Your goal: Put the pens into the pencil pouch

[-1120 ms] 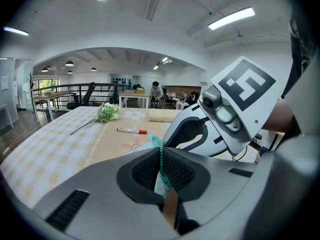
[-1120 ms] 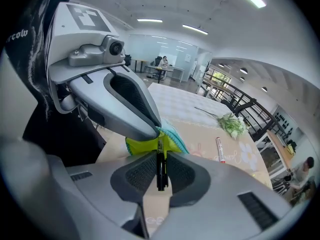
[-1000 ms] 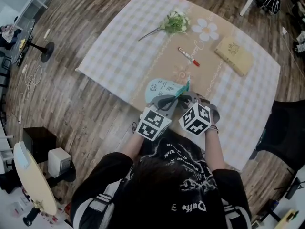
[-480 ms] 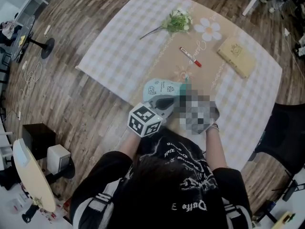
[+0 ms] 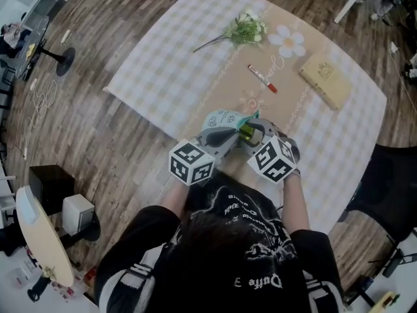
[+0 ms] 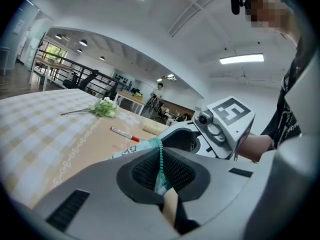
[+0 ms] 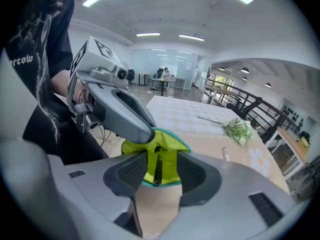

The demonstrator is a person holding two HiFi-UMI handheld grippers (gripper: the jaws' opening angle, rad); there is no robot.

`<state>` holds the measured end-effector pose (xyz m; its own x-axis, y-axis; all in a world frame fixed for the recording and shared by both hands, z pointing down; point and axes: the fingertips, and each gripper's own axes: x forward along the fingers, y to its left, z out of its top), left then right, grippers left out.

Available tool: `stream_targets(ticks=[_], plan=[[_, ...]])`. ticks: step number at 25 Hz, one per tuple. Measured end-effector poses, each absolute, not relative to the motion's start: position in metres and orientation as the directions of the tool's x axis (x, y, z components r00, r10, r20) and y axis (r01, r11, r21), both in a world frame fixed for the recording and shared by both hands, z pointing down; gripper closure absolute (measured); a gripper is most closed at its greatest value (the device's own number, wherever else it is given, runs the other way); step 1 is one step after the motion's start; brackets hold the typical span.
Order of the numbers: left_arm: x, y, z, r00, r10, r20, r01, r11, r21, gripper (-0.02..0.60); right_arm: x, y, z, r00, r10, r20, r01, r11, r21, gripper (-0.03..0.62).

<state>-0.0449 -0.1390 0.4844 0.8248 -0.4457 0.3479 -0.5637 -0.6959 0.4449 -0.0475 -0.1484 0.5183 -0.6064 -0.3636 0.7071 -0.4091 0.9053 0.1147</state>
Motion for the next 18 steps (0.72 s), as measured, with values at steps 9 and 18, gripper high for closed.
stream_targets(ticks=[9, 18], plan=[[-0.060, -0.157, 0.474, 0.793, -0.507, 0.338, -0.609, -0.678, 0.412, 0.549, -0.013, -0.178, 0.487, -0.641, -0.509, 0.575, -0.586, 0.808, 0.062, 0.370], [-0.075, -0.168, 0.463, 0.755, -0.559, 0.343, -0.656, -0.654, 0.377, 0.549, 0.042, -0.233, 0.491, -0.528, -0.662, 0.531, -0.746, 0.661, 0.081, 0.362]])
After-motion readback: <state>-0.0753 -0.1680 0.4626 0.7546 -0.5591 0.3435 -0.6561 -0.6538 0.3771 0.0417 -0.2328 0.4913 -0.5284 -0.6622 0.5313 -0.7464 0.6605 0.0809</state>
